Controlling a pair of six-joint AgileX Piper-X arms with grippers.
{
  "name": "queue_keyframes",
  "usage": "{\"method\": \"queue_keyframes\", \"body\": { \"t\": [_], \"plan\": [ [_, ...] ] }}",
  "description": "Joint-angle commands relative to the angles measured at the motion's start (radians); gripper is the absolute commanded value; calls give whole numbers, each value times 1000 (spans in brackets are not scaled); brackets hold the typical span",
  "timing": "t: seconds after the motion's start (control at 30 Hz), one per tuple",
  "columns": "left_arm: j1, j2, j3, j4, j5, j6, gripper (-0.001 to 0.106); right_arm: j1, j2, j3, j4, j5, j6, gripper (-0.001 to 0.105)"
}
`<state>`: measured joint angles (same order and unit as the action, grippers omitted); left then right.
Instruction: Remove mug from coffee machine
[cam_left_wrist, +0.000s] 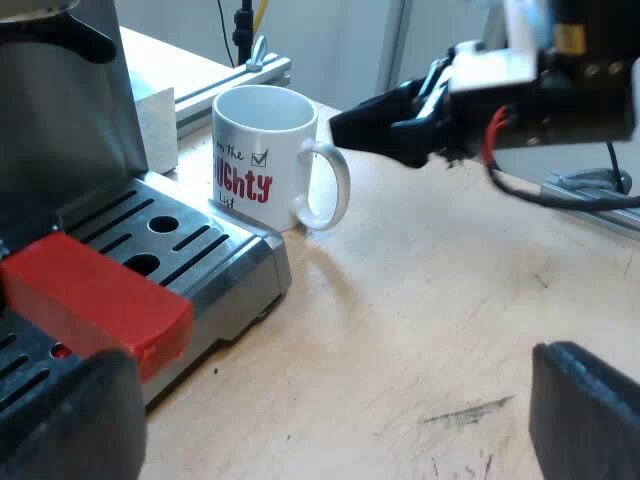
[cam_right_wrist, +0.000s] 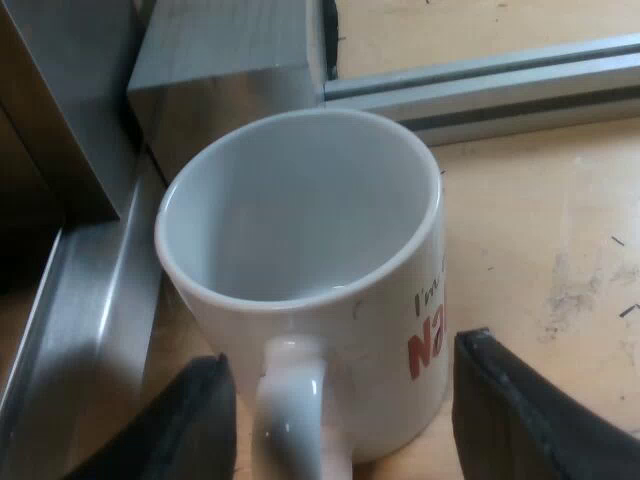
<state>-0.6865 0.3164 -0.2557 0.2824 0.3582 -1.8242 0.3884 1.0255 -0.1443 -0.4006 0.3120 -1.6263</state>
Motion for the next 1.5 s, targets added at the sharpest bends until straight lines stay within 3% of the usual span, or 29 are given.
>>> {"method": "queue_keyframes", "body": {
  "t": [0.03, 0.07, 0.3, 0.47, 0.77, 0.93, 1.0, 1.07, 1.23, 1.5],
  "plan": [
    [-5, -1, -6, -3, -11, -11, 80, 1, -142, -6, 260, -47, 8, 51],
    [-5, -1, -6, -3, -11, -11, 80, 1, -229, -17, 393, -58, 8, 51],
    [-5, -1, -19, 7, -16, -11, 80, 1, -439, -116, 819, -66, 8, 51],
    [-5, -1, -84, 113, -83, -11, 80, 1, -531, -234, 1094, -63, 8, 51],
    [-5, -3, -222, 314, -103, -9, 80, 1, -554, -399, 1299, -94, 8, 51],
    [-5, 0, -343, 469, -190, -14, 80, 1, -554, -503, 1375, -171, -1, 51],
    [3, 9, -377, 515, -195, -32, 80, 1, -554, -537, 1398, -187, -1, 51],
    [29, 38, -433, 582, -193, -46, 80, 1, -534, -584, 1429, -186, -1, 51],
    [109, 92, -503, 596, -183, -45, 80, 1, -444, -679, 1500, -225, -1, 51],
    [362, 165, -547, 619, -70, -32, 80, -5, -254, -785, 1511, -273, -16, 51]
  ]
}}
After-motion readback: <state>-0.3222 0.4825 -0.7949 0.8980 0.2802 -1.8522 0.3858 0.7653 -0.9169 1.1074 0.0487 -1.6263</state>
